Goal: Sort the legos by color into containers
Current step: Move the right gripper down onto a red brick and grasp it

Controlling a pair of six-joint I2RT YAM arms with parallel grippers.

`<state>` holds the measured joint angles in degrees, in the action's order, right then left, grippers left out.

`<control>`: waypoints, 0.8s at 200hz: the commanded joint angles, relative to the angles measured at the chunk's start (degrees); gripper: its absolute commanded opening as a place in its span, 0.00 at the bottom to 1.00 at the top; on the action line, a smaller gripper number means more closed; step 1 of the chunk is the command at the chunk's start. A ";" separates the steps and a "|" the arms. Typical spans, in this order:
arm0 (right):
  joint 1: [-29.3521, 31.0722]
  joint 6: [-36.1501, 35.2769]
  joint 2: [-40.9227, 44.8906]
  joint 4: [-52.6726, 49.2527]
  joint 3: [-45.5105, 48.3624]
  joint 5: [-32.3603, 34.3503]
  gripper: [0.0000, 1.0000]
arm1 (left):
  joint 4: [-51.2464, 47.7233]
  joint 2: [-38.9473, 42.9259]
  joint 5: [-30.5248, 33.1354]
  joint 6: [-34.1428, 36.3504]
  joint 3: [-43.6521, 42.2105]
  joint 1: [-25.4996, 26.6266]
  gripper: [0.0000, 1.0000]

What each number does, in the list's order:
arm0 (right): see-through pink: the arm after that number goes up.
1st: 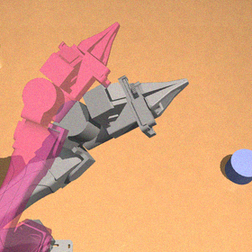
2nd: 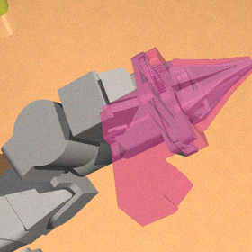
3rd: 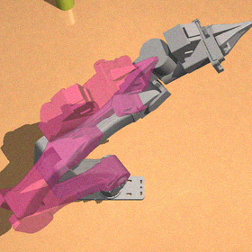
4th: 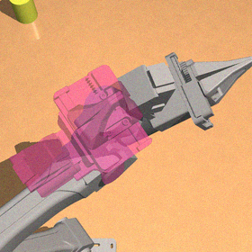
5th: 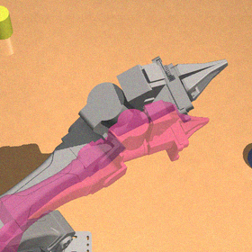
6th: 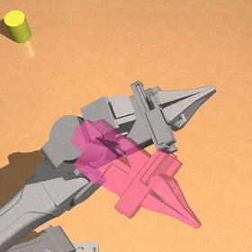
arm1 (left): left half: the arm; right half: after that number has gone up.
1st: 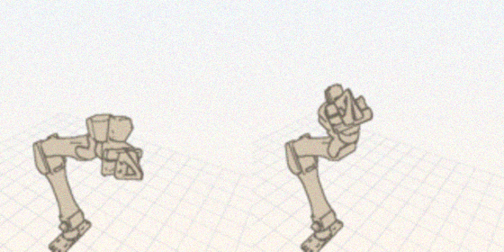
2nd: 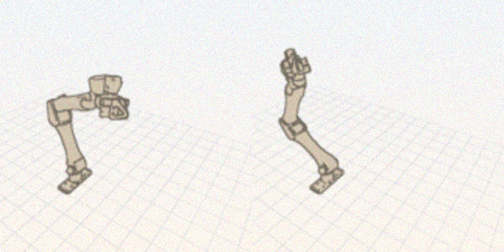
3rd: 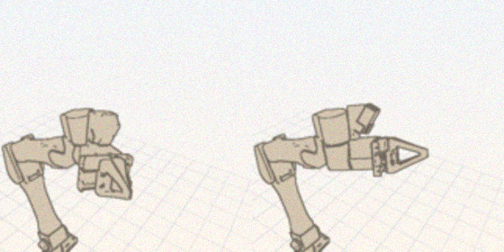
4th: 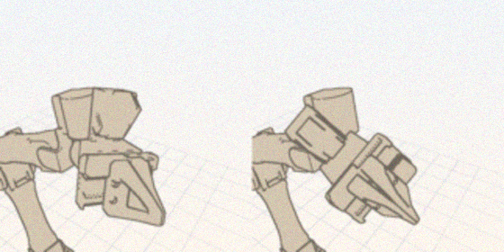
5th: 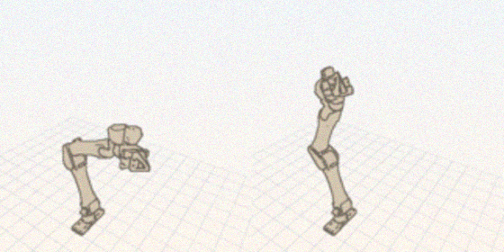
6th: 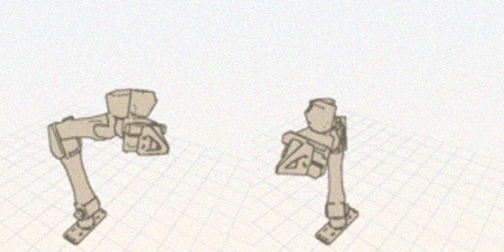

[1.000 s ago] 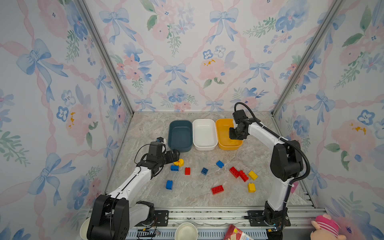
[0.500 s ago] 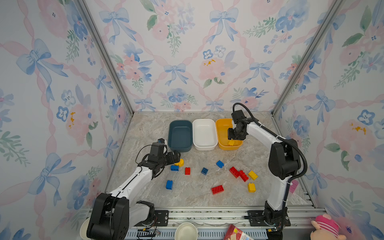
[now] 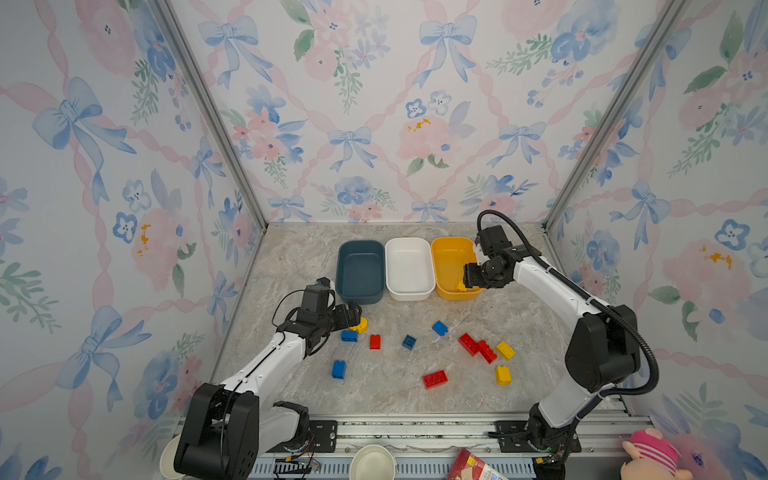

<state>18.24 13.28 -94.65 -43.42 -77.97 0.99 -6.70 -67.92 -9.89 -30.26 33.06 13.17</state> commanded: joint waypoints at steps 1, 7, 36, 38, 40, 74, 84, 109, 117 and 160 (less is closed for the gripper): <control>0.83 -3.80 4.48 -1.58 5.49 -3.68 0.67 | -0.54 -0.79 -0.56 0.97 1.60 0.45 0.98; 0.91 -4.34 5.46 -1.56 7.14 -4.77 0.68 | -0.57 -0.98 -0.69 1.16 1.74 0.45 0.98; 2.55 -4.78 9.44 -1.76 14.33 -5.96 0.68 | -0.48 -1.69 -1.05 1.82 2.43 0.45 0.98; 2.69 -4.72 9.65 -1.71 14.69 -5.99 0.68 | -0.44 -1.75 -1.09 1.79 2.44 0.45 0.98; 2.90 -4.66 9.83 -1.68 15.11 -6.00 0.68 | -0.45 -1.82 -1.14 1.85 2.49 0.43 0.98; 6.48 -3.70 11.24 -0.38 20.39 -5.28 0.68 | -0.44 -2.57 -1.53 2.41 3.15 0.45 0.98; 7.58 -3.76 10.86 -0.10 21.37 -4.80 0.68 | -0.44 -2.78 -1.62 2.63 3.25 0.45 0.98; 9.54 -3.99 9.51 0.82 23.31 -3.77 0.68 | -0.49 -2.92 -2.11 3.06 3.43 0.42 0.98; 9.82 -3.96 9.16 1.36 23.84 -3.19 0.68 | -0.42 -2.86 -2.19 3.17 3.40 0.45 0.98; 12.17 -4.88 5.81 3.43 23.82 -1.42 0.67 | -0.47 -2.18 -2.51 3.55 2.90 0.45 0.98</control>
<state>28.56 9.74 -86.50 -41.47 -54.11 -2.31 -6.92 -70.37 -11.44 -28.14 35.27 13.28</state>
